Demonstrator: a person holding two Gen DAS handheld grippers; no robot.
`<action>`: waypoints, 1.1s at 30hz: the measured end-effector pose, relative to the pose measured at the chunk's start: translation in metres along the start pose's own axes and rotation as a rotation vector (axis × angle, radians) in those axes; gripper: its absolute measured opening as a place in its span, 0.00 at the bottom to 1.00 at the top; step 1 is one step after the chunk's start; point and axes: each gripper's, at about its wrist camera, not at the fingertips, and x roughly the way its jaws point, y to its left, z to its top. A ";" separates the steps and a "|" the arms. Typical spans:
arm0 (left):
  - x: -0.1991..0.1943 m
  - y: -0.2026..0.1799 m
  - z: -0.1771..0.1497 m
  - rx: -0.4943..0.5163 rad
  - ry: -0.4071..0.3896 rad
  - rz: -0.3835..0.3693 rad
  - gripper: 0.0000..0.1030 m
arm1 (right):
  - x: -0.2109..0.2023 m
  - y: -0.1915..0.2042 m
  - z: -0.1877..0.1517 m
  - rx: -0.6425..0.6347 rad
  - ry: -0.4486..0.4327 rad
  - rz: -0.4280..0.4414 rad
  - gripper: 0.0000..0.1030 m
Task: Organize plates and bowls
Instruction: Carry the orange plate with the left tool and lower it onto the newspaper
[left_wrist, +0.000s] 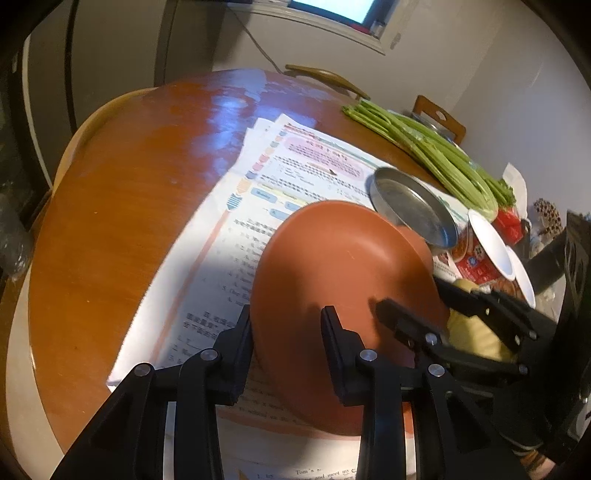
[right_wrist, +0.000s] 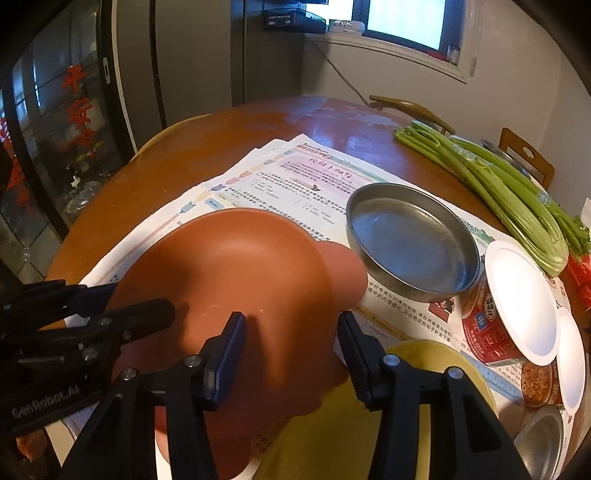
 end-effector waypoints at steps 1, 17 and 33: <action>-0.001 0.001 0.001 -0.002 -0.003 0.001 0.35 | -0.001 0.001 0.000 0.004 0.000 0.013 0.50; 0.000 0.014 0.047 0.005 -0.065 0.057 0.35 | -0.015 0.011 0.017 0.060 -0.028 0.056 0.50; 0.036 0.013 0.059 0.029 -0.033 0.122 0.38 | -0.001 0.008 0.017 0.094 -0.010 0.075 0.50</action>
